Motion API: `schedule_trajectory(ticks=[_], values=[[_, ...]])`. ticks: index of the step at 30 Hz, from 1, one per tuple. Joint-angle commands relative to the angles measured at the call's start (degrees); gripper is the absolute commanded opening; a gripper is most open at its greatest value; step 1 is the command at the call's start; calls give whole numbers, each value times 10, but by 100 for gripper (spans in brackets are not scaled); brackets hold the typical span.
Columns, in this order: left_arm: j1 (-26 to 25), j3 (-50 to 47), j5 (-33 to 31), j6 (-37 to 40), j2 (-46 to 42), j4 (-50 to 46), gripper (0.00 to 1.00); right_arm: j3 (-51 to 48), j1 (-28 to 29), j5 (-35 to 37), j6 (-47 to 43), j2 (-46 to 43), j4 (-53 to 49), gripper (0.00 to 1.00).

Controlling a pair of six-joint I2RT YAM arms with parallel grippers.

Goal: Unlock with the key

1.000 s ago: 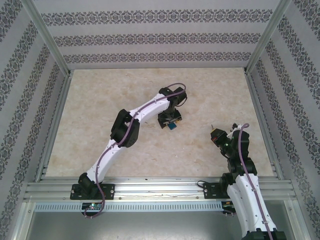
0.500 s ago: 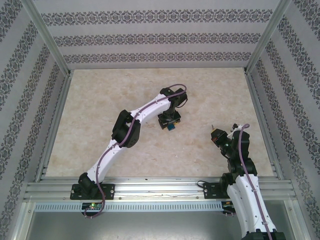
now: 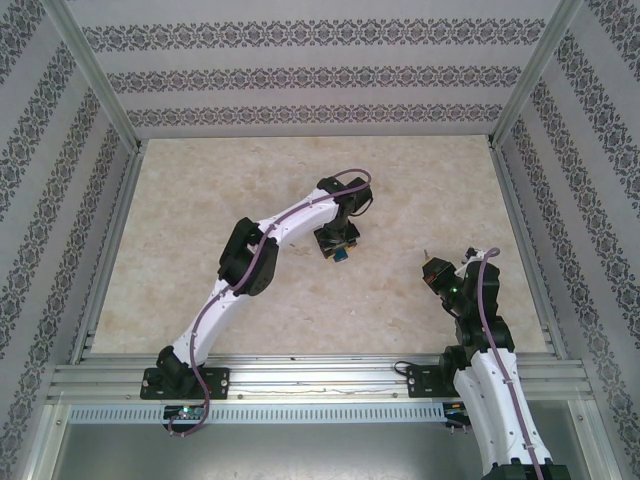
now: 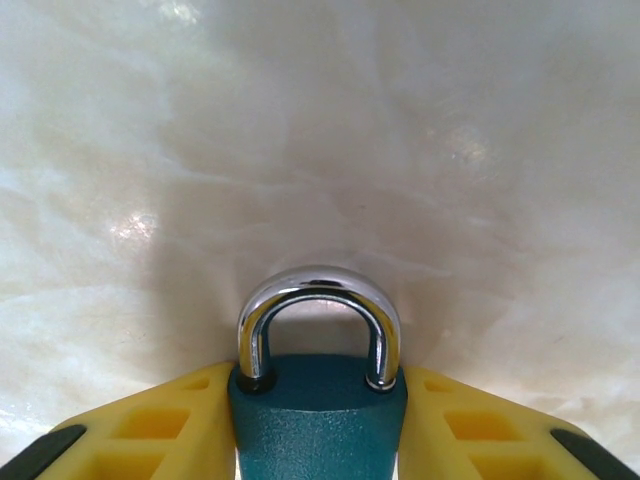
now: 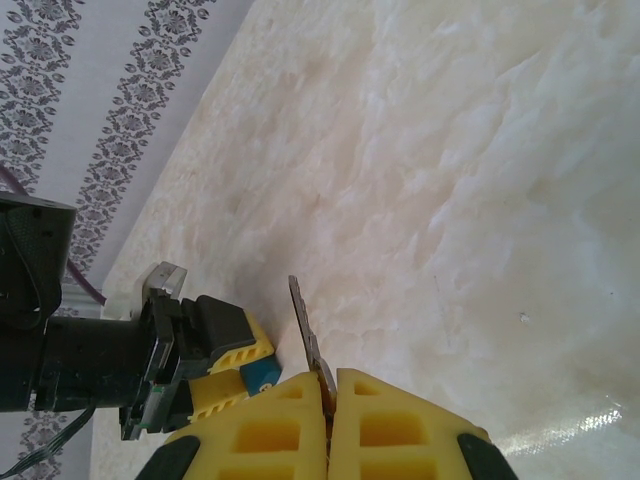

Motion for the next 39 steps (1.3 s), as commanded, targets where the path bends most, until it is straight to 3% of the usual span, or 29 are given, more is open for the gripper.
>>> schedule_trajectory(ticks=[1, 9, 15, 17, 28, 39], values=[[-11, -36, 32, 11, 12, 43, 39, -1, -4, -7, 4, 0, 0, 0], [9, -89, 32, 40, -60, 96, 38, -2, -4, -35, 4, 13, 23, 0], [43, -273, 72, 40, -207, 294, 36, 17, 12, -114, -21, 68, 82, 0], [56, -304, 73, 45, -242, 312, 36, 31, 25, -127, -34, 85, 94, 0], [125, -458, 102, 48, -413, 403, 36, 120, 164, -136, -111, 206, 187, 0], [134, -518, 99, 23, -513, 460, 35, 206, 266, -79, -136, 306, 241, 0]])
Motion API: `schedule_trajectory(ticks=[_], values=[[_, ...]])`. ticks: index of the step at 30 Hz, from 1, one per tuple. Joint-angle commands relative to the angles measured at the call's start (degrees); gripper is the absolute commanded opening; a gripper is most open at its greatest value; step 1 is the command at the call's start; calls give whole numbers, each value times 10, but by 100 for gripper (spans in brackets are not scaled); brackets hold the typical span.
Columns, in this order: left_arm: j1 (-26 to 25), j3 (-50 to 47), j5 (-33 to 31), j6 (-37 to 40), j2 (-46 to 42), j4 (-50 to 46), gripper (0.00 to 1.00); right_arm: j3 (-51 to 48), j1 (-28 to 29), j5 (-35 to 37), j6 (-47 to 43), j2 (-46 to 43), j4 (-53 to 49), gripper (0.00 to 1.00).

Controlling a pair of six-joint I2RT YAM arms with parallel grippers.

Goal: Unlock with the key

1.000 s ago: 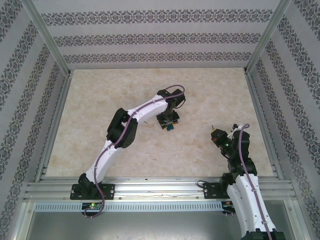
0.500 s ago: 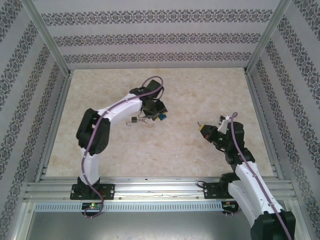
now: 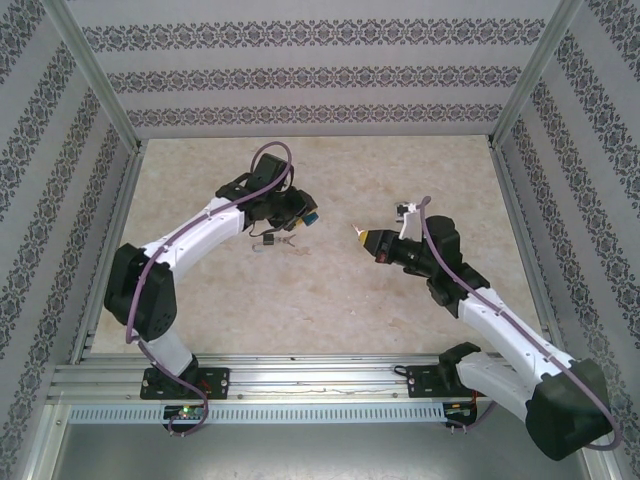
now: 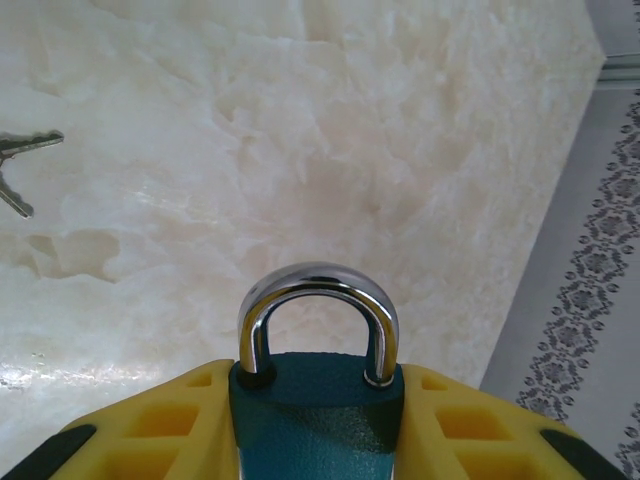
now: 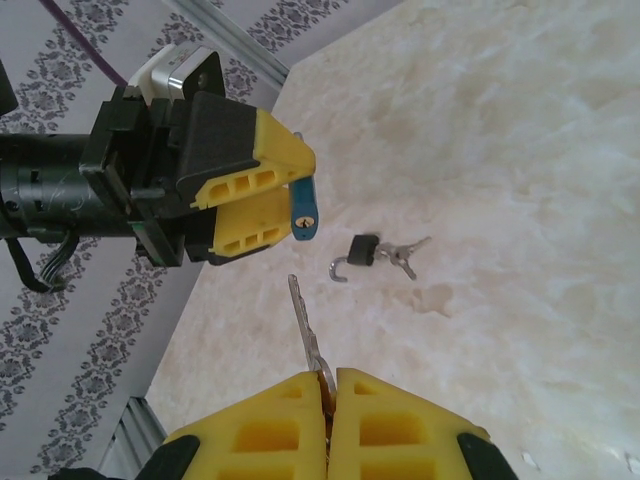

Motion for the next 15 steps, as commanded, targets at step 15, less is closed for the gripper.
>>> schedule_trajectory(ticks=[15], values=[[9, -3, -8, -54, -63, 87, 35, 65, 75, 119, -4, 60, 62, 0]])
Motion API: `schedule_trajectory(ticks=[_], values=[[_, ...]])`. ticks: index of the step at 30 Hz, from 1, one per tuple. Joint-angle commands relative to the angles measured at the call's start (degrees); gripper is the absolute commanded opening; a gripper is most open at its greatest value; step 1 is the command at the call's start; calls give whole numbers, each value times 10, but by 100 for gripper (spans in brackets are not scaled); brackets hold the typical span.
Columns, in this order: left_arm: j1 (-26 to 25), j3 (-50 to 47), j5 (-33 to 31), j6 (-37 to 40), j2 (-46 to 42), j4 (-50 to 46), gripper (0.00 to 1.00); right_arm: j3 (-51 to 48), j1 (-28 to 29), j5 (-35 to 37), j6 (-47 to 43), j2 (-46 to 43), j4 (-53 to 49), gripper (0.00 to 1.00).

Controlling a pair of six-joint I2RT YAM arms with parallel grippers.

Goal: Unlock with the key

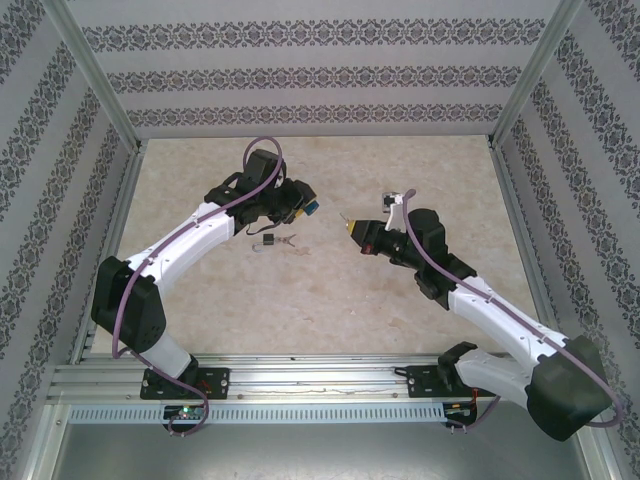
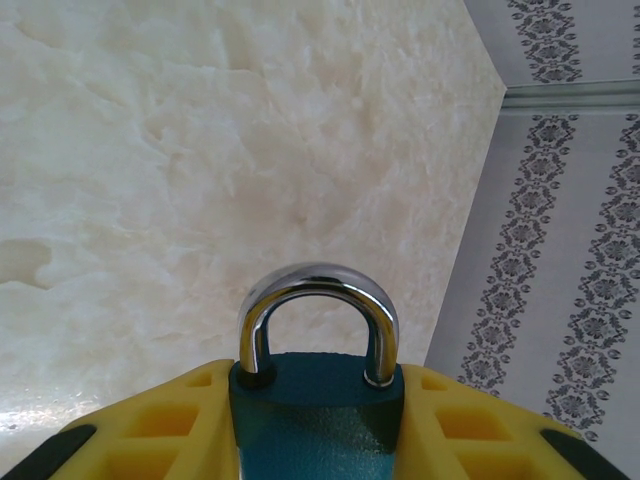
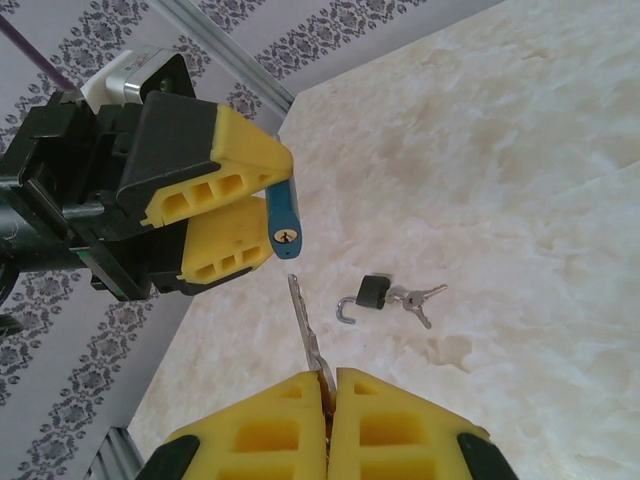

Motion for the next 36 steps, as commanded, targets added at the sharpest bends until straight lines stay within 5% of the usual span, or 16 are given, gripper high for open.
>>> schedule_trajectory(ticks=[1, 14, 36], values=[[8, 9, -4, -20, -21, 43, 35, 28, 24, 48, -6, 10, 23, 0], [8, -16, -9, -29, -42, 56, 35, 50, 109, 169, -5, 88, 67, 0], [8, -26, -3, -36, -50, 68, 35, 80, 125, 179, -4, 131, 82, 0]])
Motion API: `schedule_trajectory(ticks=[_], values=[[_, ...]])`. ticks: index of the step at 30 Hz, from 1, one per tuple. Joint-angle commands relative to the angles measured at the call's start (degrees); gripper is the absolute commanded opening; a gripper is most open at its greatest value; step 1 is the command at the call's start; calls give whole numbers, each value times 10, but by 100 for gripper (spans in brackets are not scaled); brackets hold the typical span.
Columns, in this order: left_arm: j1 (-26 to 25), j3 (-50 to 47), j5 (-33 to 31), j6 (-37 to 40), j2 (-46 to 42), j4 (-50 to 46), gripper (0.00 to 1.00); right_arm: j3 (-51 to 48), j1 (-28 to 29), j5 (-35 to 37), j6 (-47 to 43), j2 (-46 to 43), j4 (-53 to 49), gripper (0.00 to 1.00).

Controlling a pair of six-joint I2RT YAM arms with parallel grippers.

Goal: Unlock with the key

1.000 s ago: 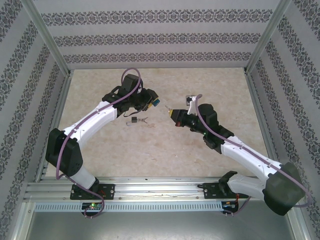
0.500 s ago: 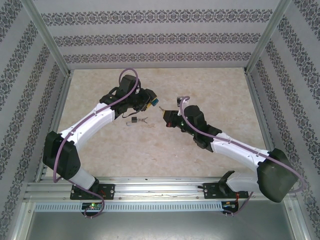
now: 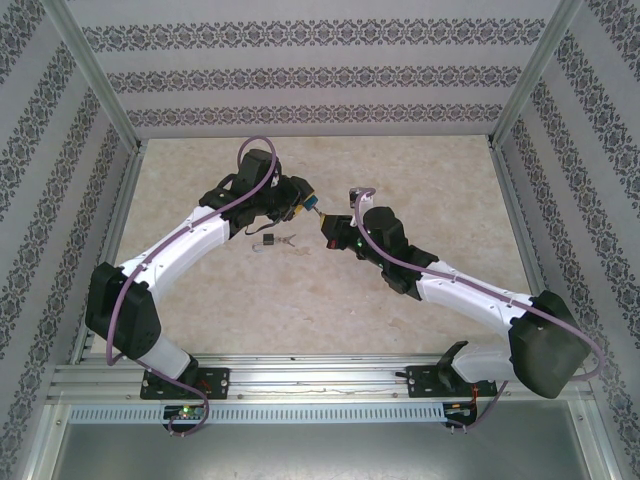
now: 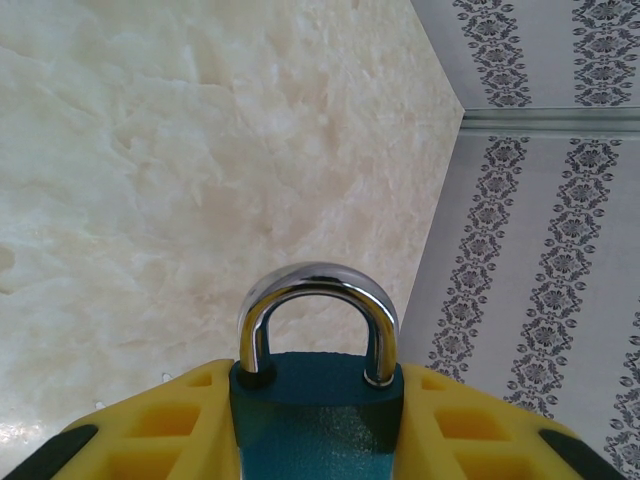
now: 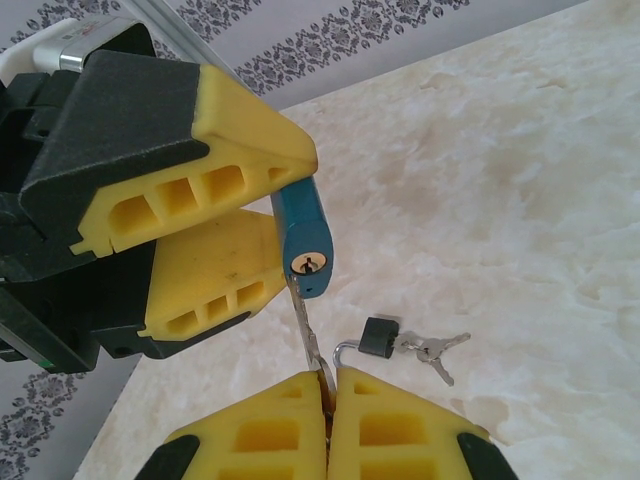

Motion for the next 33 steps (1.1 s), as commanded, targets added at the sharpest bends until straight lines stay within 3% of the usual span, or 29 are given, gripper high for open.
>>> schedule_trajectory(ticks=[1, 33], values=[[4, -6, 1, -5, -26, 34, 35, 14, 8, 14, -4, 3, 17, 0], [1, -9, 7, -12, -23, 46, 35, 21, 0, 3, 7, 12, 30, 0]])
